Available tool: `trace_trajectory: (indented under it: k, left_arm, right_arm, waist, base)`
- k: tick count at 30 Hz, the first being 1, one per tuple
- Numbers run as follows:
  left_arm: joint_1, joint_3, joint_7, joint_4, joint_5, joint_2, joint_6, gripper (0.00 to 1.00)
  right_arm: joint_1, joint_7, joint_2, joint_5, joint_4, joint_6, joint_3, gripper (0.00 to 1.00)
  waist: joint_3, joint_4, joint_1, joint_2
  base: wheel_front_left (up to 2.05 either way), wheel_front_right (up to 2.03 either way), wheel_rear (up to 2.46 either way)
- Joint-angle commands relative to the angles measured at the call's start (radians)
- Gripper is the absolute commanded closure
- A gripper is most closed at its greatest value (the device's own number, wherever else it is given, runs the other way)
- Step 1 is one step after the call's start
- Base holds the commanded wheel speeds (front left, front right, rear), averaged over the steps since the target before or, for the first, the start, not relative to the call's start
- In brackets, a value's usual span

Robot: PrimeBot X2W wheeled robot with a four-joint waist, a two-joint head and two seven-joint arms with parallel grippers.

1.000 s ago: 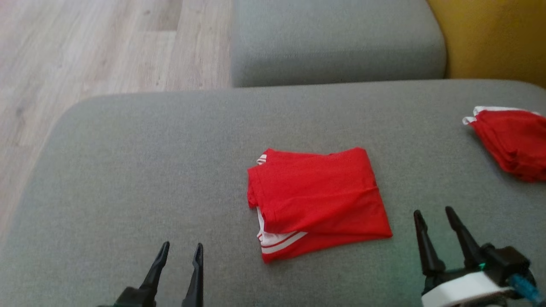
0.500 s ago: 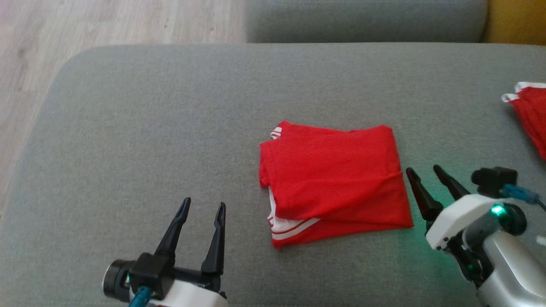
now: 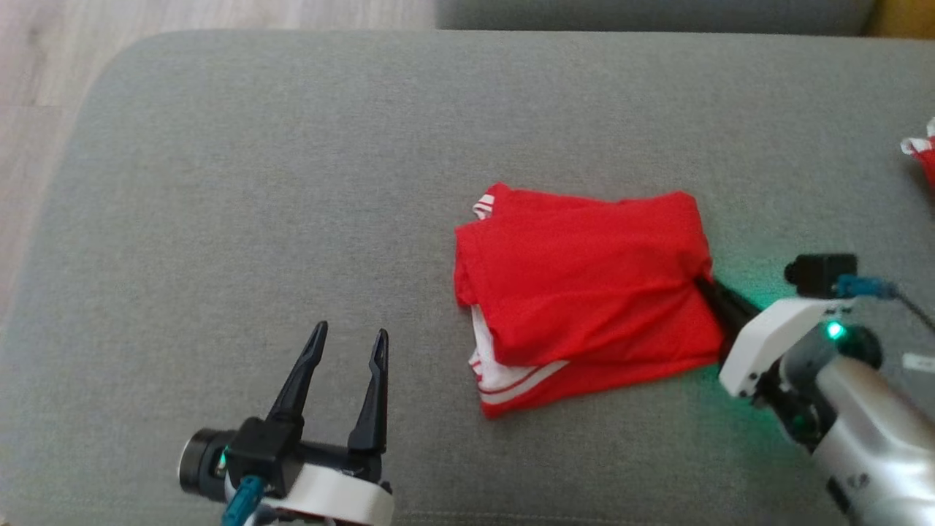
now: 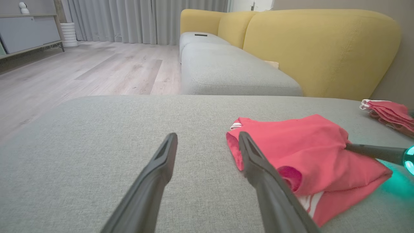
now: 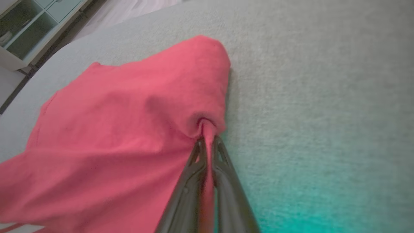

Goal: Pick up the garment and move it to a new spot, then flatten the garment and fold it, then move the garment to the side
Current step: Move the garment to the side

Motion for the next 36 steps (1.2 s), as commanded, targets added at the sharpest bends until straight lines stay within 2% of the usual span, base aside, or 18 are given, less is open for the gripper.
trace_trajectory:
  k: [1,9,17,18,19,20,26,29,30,31,33,36]
  left_arm:
    - [-0.050,0.024,-0.012,-0.035,0.000,-0.007,0.007,0.00]
    - [-0.092,-0.003,-0.012,-0.052,-0.006,-0.007,0.012,0.00]
    - [-0.163,-0.030,-0.012,-0.076,0.002,-0.007,0.017,0.00]
    - [-0.163,-0.030,-0.012,-0.076,0.002,-0.007,0.017,0.00]
    - [-0.184,-0.035,-0.012,-0.077,0.007,-0.007,0.015,0.00]
    - [-0.184,-0.035,-0.012,-0.077,0.007,-0.007,0.015,0.00]
    - [-0.234,-0.040,-0.012,-0.076,0.020,-0.007,0.012,0.00]
    - [-0.248,-0.038,-0.012,-0.070,0.021,-0.007,0.010,0.00]
    - [-0.252,-0.039,-0.012,-0.066,0.021,-0.007,0.009,0.00]
    - [-0.255,-0.040,-0.012,-0.061,0.020,-0.007,0.008,0.00]
    - [-0.255,-0.036,-0.012,-0.053,0.013,-0.007,0.014,0.00]
    - [-0.234,-0.024,-0.012,-0.037,-0.003,-0.007,0.029,0.00]
  right_arm:
    - [-0.048,-0.023,-0.043,0.009,-0.017,0.007,0.014,1.00]
    - [-0.206,-0.039,-0.201,0.008,-0.006,0.007,0.063,1.00]
    - [-0.382,-0.024,-0.388,-0.021,0.007,0.007,0.034,1.00]
    - [-0.382,-0.024,-0.388,-0.021,0.007,0.007,0.034,1.00]
    - [-0.418,-0.020,-0.430,-0.029,0.014,0.007,0.022,1.00]
    - [-0.418,-0.020,-0.430,-0.029,0.014,0.007,0.022,1.00]
    - [-0.485,0.011,-0.539,-0.070,0.063,0.007,-0.031,1.00]
    - [-0.496,0.033,-0.552,-0.103,0.108,0.007,-0.060,1.00]
    - [-0.498,0.037,-0.548,-0.116,0.124,0.007,-0.069,0.40]
    - [-0.501,0.030,-0.542,-0.139,0.140,0.007,-0.078,0.00]
    - [-0.502,0.013,-0.519,-0.195,0.170,0.007,-0.089,0.00]
    - [-0.485,0.005,-0.448,-0.249,0.194,0.007,-0.099,0.00]
  waist:
    - [0.014,-0.020,-0.0001,0.0000]
    - [0.052,-0.105,-0.0001,0.0000]
    - [0.149,-0.161,-0.0001,0.0000]
    - [0.149,-0.161,-0.0001,0.0000]
    - [0.175,-0.164,-0.0001,0.0000]
    - [0.175,-0.164,-0.0001,0.0000]
    - [0.237,-0.164,-0.0001,0.0000]
    - [0.247,-0.164,-0.0001,0.0000]
    - [0.244,-0.163,-0.0001,0.0000]
    - [0.237,-0.162,-0.0001,0.0000]
    - [0.213,-0.159,-0.0001,0.0000]
    - [0.158,-0.155,-0.0001,0.0000]
  base:
    - [0.00,0.00,0.00]
    - [0.00,0.00,0.00]
    - [0.00,0.00,0.00]
    - [0.00,0.00,0.00]
    - [0.00,0.00,0.00]
    - [0.00,0.00,0.00]
    - [0.00,0.00,0.00]
    - [0.00,0.00,0.00]
    - [0.00,0.00,0.00]
    - [0.00,0.00,0.00]
    - [0.00,0.00,0.00]
    - [0.00,0.00,0.00]
